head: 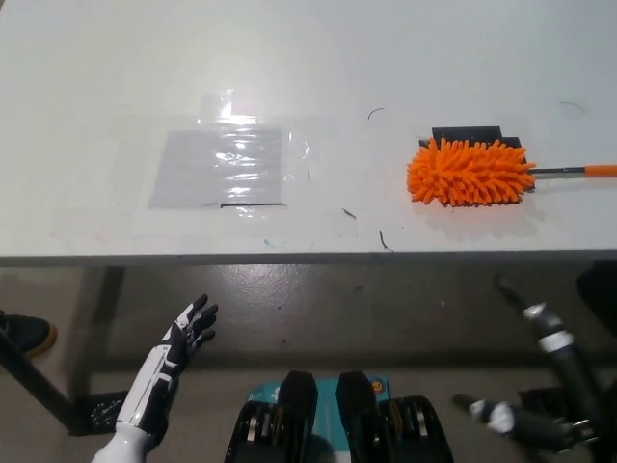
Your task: The robot uses it right hand to pick up an extended orange duster kept in the middle of the desk and presses its handle against the desk to collapse it
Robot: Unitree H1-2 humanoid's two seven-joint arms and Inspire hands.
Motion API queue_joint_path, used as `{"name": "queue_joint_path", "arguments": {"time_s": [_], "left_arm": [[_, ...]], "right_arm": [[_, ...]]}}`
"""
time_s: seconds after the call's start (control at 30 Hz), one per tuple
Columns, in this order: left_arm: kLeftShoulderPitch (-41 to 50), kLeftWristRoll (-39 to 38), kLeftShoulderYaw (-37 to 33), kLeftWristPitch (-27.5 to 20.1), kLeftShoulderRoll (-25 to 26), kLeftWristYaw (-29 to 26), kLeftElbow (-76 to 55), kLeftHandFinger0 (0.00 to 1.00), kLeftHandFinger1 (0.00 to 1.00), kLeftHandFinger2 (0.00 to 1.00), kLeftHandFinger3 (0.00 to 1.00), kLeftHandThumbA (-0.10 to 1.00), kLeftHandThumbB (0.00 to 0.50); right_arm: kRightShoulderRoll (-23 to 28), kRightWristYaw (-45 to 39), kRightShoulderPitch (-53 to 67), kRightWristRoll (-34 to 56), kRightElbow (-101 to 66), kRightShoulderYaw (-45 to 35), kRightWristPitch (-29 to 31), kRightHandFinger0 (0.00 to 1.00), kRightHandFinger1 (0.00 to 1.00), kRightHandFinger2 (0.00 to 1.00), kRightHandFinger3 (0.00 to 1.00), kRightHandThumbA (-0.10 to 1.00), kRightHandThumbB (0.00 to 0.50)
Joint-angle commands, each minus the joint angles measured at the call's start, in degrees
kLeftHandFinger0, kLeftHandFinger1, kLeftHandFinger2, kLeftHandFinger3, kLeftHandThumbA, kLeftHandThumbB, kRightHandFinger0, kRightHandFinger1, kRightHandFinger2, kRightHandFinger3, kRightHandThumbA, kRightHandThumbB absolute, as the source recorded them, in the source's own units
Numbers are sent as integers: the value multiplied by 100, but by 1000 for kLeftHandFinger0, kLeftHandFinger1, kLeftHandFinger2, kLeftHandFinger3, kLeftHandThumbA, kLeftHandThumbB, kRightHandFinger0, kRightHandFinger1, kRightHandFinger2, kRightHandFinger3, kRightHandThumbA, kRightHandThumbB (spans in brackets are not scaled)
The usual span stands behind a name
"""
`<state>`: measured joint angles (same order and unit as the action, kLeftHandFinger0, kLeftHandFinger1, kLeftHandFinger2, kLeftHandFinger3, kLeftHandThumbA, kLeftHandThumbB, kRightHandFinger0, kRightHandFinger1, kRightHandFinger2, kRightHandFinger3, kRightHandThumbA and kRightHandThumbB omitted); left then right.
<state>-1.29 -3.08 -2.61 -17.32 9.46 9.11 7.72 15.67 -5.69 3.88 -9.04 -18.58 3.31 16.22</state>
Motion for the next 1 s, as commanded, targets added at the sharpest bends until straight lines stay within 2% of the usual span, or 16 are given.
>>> {"name": "queue_joint_path", "arguments": {"time_s": [0.0,0.07,0.27,0.37,0.43,0.47,0.5,0.63,0.67,0.7,0.77,0.8,0.97], "left_arm": [[-97,-7,23,-314,81,83,-171,1000,1000,1000,1000,1000,144],[-74,-2,21,-263,87,84,-229,1000,1000,1000,1000,1000,152],[-93,-6,27,-229,112,96,-230,1000,1000,1000,1000,1000,164],[-97,5,26,-232,112,91,-226,1000,1000,1000,1000,1000,164],[-124,-55,26,-252,117,125,-209,1000,1000,1000,1000,1000,150],[-124,-55,26,-253,117,125,-209,1000,1000,1000,1000,1000,150],[-135,-41,30,-249,115,110,-205,1000,1000,1000,1000,1000,155],[-136,-40,29,-249,116,107,-204,1000,1000,1000,1000,1000,155],[-109,-2,26,-219,125,95,-242,1000,1000,1000,1000,1000,155],[-106,9,26,-241,125,91,-223,1000,1000,1000,1000,1000,156],[-107,12,25,-252,126,88,-213,1000,1000,1000,1000,1000,158],[-126,19,21,-255,129,91,-209,1000,1000,1000,1000,1000,153],[-128,36,20,-220,145,92,-239,1000,1000,1000,1000,1000,156]], "right_arm": [[632,-264,-733,-76,-889,-491,-756,1000,1000,1000,1000,1000,329],[910,-421,-1104,-268,-1038,-590,-1102,1000,1000,1000,1000,1000,336],[1958,-1286,-2671,99,-786,-461,-2440,1000,1000,1000,1000,1000,342],[2090,-1389,-2874,140,-706,-380,-2615,1000,1000,1000,1000,1000,344],[2394,-1949,-3915,77,162,-16,-2906,1000,1000,1000,1000,1000,328],[2410,-1945,-3925,90,164,4,-2926,1000,1000,1000,1000,1000,328],[2471,-2283,-4528,-126,779,343,-3215,1000,1000,1000,1000,1000,338],[2539,-2299,-4644,-91,876,476,-3306,1000,1000,1000,1000,1000,338],[2353,-2667,-5454,-312,2152,946,-3380,1000,1000,1000,1000,1000,372],[2303,-2733,-5720,-446,2610,1150,-3278,1000,1000,1000,1000,1000,390],[2306,-2731,-5823,-465,2786,1260,-3222,1000,1000,1000,1000,1000,394],[2142,-2763,-6244,-682,3706,1541,-2893,1000,1000,1000,1000,1000,413],[1870,-2736,-6753,-1036,4792,2077,-2690,1000,1000,1000,1000,1000,404]]}}
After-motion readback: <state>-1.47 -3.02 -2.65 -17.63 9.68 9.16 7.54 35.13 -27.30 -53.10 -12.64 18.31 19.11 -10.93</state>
